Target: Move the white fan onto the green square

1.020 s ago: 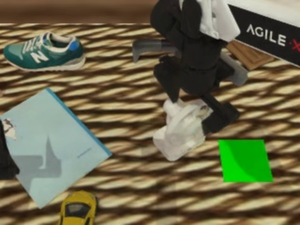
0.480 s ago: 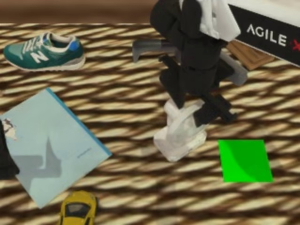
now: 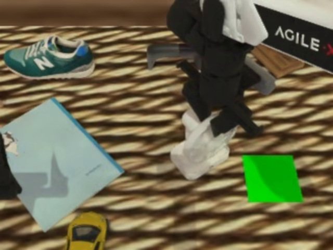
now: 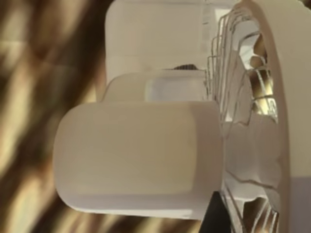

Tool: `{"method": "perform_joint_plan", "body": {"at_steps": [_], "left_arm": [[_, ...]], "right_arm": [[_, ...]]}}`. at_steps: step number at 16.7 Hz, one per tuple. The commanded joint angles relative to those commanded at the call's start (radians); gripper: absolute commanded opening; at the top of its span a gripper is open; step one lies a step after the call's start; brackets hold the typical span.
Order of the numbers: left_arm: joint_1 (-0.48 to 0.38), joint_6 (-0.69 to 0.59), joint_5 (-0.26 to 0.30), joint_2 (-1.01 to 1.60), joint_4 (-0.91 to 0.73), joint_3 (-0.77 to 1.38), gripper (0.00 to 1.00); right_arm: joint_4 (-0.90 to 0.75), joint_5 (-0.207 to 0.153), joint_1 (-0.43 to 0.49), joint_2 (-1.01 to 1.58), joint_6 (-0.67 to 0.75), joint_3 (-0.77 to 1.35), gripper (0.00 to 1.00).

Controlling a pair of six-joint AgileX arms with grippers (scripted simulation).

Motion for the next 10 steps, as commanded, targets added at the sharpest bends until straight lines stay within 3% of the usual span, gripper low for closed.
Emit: {"method": "perform_joint_plan", "body": {"at_steps": [10], "left_arm": [[0.0, 0.0, 0.0, 0.0, 0.0, 0.0, 1.0]], "right_arm": [[-0.073, 0.001, -0.002, 0.003, 0.006, 0.077, 0.0]]}}
